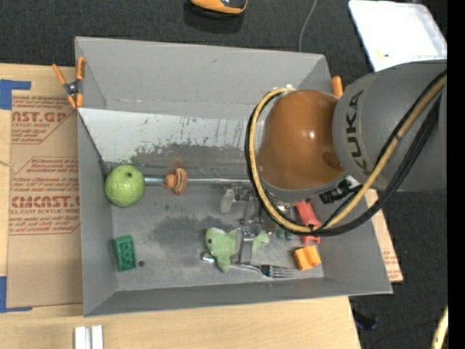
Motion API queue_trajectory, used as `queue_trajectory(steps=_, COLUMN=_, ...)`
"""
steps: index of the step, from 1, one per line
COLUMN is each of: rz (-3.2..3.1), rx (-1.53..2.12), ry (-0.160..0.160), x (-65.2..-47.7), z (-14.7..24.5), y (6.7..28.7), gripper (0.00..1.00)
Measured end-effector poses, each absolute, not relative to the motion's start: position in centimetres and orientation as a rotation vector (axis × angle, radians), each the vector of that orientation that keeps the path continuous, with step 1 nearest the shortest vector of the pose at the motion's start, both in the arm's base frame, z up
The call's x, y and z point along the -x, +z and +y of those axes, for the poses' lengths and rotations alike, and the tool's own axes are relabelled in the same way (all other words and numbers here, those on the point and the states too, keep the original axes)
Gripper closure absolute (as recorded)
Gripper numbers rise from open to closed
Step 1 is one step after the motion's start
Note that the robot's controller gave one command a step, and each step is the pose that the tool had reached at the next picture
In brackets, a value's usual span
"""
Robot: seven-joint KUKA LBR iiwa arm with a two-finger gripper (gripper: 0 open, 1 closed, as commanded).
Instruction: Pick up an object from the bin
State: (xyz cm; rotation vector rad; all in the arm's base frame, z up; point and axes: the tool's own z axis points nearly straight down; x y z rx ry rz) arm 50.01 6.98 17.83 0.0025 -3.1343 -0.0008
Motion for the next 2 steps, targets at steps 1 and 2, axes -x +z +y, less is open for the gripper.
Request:
queue_trajectory(steps=1, rz=-3.142, rx=0.0, ry=-0.002, x=-50.2, z=6.9, y=18.2, gripper=0.0)
queue_trajectory(steps=2, rz=-3.144, rx=0.097, ry=-0.004, x=-50.7, z=3.9, y=9.1, gripper=0.0)
